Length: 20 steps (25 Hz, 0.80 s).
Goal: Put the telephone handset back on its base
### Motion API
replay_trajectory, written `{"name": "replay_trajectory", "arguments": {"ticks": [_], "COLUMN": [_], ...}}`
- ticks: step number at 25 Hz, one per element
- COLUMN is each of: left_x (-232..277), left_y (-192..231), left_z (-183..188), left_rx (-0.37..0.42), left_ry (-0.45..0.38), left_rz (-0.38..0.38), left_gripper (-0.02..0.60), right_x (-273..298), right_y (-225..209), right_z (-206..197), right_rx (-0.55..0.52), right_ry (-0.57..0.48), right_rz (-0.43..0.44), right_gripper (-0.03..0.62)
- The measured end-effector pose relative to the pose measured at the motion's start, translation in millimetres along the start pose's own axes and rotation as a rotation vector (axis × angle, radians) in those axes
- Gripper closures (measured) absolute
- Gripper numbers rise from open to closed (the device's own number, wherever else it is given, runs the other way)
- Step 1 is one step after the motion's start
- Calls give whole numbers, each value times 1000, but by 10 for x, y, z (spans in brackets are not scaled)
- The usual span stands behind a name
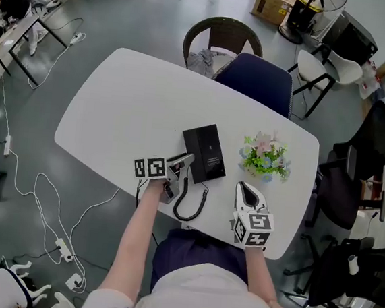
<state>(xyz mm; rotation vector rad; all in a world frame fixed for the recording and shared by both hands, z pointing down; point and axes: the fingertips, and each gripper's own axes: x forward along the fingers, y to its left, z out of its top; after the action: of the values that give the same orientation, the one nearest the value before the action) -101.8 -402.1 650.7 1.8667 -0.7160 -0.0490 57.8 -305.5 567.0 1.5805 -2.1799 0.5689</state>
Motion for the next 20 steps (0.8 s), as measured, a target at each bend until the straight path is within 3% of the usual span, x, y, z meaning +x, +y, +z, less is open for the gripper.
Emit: {"name": "replay_trajectory", "arguments": {"ticks": [6, 20], "left_x": [-175, -689], "left_y": [-84, -504], "left_z": [17, -172], "left_rx": [28, 243], "left_ry": [-120, -238], "left_rz": [72, 225], "left_gripper": [399, 399], "right_x": [-153, -463], "right_y": [23, 123], "right_z": [-42, -164], "right_rx": [21, 53], "right_ry": [-20, -49], "right_rz": [12, 79], "right_gripper": [557, 557]}}
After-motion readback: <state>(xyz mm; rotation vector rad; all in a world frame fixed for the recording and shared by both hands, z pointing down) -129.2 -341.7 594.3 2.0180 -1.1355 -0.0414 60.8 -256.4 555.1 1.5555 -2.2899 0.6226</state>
